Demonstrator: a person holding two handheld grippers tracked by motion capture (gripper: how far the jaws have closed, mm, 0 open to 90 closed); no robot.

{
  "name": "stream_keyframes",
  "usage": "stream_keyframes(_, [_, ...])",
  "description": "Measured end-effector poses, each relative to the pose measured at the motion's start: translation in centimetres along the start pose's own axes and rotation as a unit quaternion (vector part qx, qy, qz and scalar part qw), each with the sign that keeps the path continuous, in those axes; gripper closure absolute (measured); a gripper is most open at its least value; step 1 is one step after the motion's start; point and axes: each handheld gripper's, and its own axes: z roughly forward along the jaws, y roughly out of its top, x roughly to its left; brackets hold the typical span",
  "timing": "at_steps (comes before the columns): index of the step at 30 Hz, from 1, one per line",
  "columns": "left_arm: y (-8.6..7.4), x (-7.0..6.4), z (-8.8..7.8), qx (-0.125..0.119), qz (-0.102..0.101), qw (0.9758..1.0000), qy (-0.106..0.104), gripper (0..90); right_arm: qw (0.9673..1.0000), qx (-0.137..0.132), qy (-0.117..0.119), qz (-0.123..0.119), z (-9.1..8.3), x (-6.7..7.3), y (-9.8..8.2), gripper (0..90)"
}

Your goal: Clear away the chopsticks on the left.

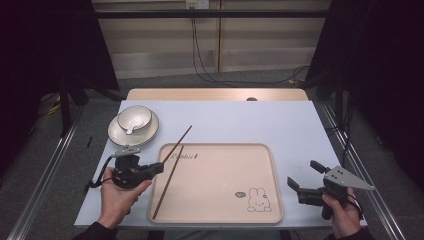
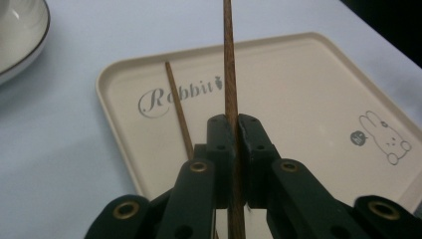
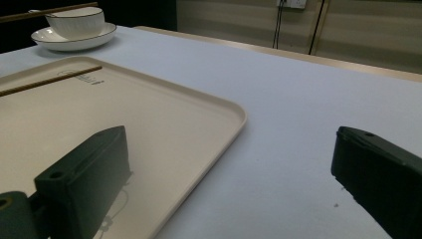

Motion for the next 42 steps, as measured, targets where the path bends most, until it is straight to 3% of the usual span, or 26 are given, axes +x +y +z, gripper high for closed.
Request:
stream_keyframes(6, [-1.0, -0.5, 1.0, 0.021, -0.024, 0.9988, 0.037, 85.1, 1.0, 0.0, 0.001, -0.002, 0.0, 0.0, 0.0, 1.7])
stream_keyframes(8, [-1.3, -0.7, 1.2, 0.022, -0.035, 0.9983, 0.04, 85.1, 1.0, -0.001, 0.0, -0.001, 0.0, 0.0, 0.0, 1.7])
stream_keyframes(16, [-2.3, -1.1, 2.2, 0.051, -0.04, 0.9964, 0.055, 85.0, 1.0, 0.0, 0.0, -0.002, 0.0, 0.0, 0.0, 1.7])
stream_keyframes(33, [-2.6, -1.1, 4.1, 0.095, -0.047, 0.991, 0.082, 84.9, 1.0, 0.0, 0.001, -0.004, 0.0, 0.0, 0.0, 1.7])
stream_keyframes(42, [-2.8, -1.3, 4.7, 0.098, -0.058, 0.9905, 0.076, 82.6, 1.0, 0.0, 0.002, -0.004, 0.0, 0.0, 0.0, 1.7])
